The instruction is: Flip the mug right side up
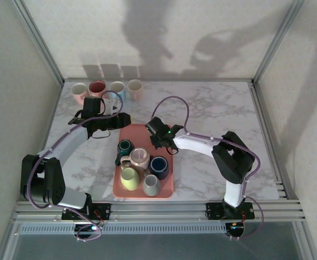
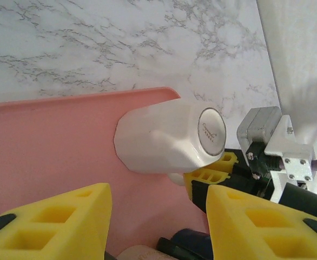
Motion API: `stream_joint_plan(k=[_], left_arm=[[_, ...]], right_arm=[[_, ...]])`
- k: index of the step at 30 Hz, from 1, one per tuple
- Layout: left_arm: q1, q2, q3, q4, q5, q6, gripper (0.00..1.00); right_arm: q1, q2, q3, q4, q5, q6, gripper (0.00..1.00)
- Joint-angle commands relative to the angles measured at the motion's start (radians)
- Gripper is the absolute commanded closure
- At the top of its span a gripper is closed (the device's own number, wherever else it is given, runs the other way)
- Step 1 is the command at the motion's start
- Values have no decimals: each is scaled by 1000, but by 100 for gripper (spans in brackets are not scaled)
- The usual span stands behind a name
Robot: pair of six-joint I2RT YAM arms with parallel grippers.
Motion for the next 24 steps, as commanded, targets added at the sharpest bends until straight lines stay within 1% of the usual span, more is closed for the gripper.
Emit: stream_joint_plan(k=[1, 9, 15, 20, 24], left_arm=[[9, -25, -7, 29, -5, -27, 51], [10, -55, -10, 46, 8, -59, 51], [9, -110, -20, 82, 30, -89, 50], [10, -156, -31, 108, 46, -101, 50], [9, -178, -48, 151, 74, -142, 50]], right_arm=[[12, -73, -14, 31, -2, -2, 100], [5, -166, -32, 42, -19, 21, 100], [-24, -266, -68, 80, -69, 59, 100], [-68, -364, -133, 155, -145, 117, 100], [-133, -437, -196, 230, -247, 197, 100]])
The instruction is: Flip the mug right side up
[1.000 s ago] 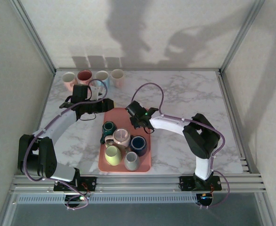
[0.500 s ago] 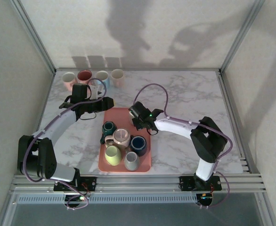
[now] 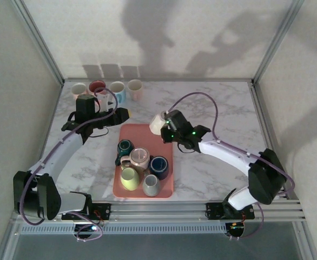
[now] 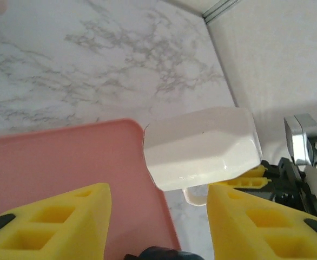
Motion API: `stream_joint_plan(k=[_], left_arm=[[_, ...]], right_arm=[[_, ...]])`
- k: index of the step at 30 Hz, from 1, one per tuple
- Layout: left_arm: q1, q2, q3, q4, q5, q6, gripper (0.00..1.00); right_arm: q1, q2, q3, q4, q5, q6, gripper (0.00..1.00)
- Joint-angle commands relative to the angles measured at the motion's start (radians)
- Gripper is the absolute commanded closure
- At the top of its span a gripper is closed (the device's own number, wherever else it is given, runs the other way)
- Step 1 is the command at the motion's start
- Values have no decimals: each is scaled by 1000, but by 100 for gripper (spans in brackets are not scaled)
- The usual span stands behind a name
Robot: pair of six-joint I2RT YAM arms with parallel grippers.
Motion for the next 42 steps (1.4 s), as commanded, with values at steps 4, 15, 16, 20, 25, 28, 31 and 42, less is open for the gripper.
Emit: stream_joint_plan(k=[4, 15, 16, 20, 25, 28, 31, 42], left_arm=[[7, -53, -56, 147, 84, -123, 49], [-83, -90, -87, 315, 78, -289, 47], [-93, -90, -85, 320, 75, -296, 46], [-128, -76, -84, 370, 64, -346, 45], [-177, -52, -84, 461, 56, -421, 43], [-203, -36, -70, 506, 50, -454, 41], [-223, -21, -48, 513, 34, -478, 39], [-289, 42, -13, 569, 3, -583, 39]], right_arm=[[-116, -139, -106, 265, -184, 182, 100], [-304, -252, -325, 721, -425, 519, 100], [-315, -250, -337, 757, -435, 542, 100], [-350, -239, -378, 902, -469, 627, 100], [-362, -211, -384, 1032, -519, 677, 100], [-362, -202, -370, 1069, -544, 694, 100], [-361, -192, -352, 1105, -567, 711, 100], [-362, -128, -286, 1205, -643, 782, 100]])
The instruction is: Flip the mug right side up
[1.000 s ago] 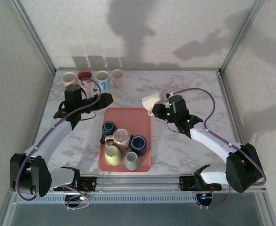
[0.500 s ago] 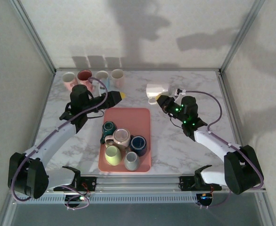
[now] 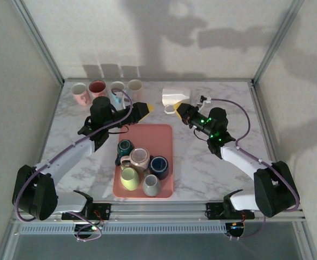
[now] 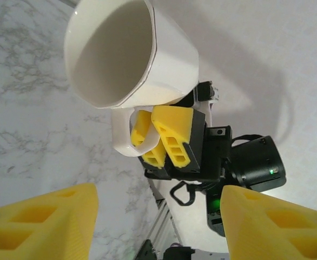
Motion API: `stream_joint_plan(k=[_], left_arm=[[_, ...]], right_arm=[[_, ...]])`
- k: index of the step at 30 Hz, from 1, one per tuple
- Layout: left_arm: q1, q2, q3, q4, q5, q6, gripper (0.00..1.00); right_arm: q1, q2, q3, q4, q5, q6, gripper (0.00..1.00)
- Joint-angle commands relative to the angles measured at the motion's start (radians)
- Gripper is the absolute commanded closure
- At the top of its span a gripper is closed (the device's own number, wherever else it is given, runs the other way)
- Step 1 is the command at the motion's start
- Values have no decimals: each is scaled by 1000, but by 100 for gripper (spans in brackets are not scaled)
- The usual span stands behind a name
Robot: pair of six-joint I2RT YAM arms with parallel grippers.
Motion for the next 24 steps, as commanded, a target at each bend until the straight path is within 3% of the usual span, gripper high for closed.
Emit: stream_joint_plan(k=[1, 15, 24], left_arm=[[-23, 19, 31, 81, -25, -61, 39], [-87, 99, 37, 282, -95, -196, 43], [-98, 136, 68, 306, -120, -213, 48]], right_arm=[[-1, 9, 71, 190, -43, 28, 100], [16, 68, 125, 270, -82, 86, 100], [31, 77, 148, 282, -97, 96, 100]])
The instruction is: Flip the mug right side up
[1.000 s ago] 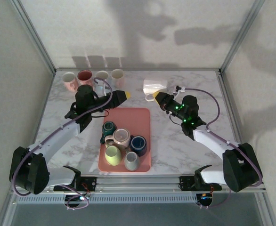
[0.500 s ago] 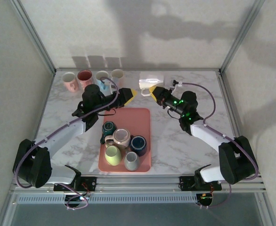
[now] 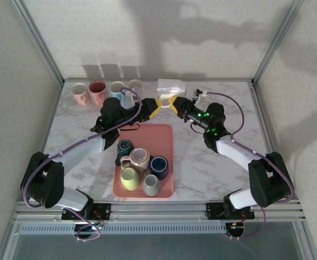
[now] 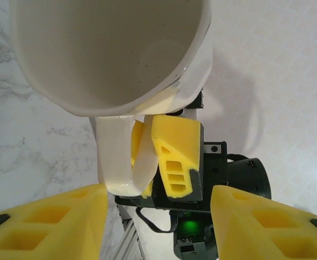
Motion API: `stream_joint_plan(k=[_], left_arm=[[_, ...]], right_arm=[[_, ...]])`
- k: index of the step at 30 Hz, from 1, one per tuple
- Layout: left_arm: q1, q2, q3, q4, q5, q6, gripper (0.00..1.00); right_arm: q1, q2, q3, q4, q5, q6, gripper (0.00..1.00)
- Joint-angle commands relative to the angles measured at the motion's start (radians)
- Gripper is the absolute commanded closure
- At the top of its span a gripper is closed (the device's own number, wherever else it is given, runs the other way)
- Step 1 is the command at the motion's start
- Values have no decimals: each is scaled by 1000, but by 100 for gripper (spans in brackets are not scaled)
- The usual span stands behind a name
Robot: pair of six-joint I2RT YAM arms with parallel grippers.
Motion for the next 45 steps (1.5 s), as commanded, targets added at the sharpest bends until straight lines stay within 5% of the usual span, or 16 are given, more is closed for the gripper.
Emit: stream_joint_plan(k=[1, 23, 37, 41, 45], left_arm=[[-10, 11, 46, 63, -20, -18, 48], [-10, 63, 72, 99, -47, -48, 63], [-11, 64, 68, 109, -35, -32, 98], [-11, 66, 72, 118, -25, -27, 100], [-11, 64, 72, 130, -27, -16, 100]], right_arm=[[17, -16, 66, 150, -29, 0, 100], [43, -14, 78, 168, -51, 14, 100], [47, -6, 82, 140, -58, -15, 100], [47, -22, 89, 90, -62, -48, 100], [49, -48, 95, 10, -49, -100, 82]])
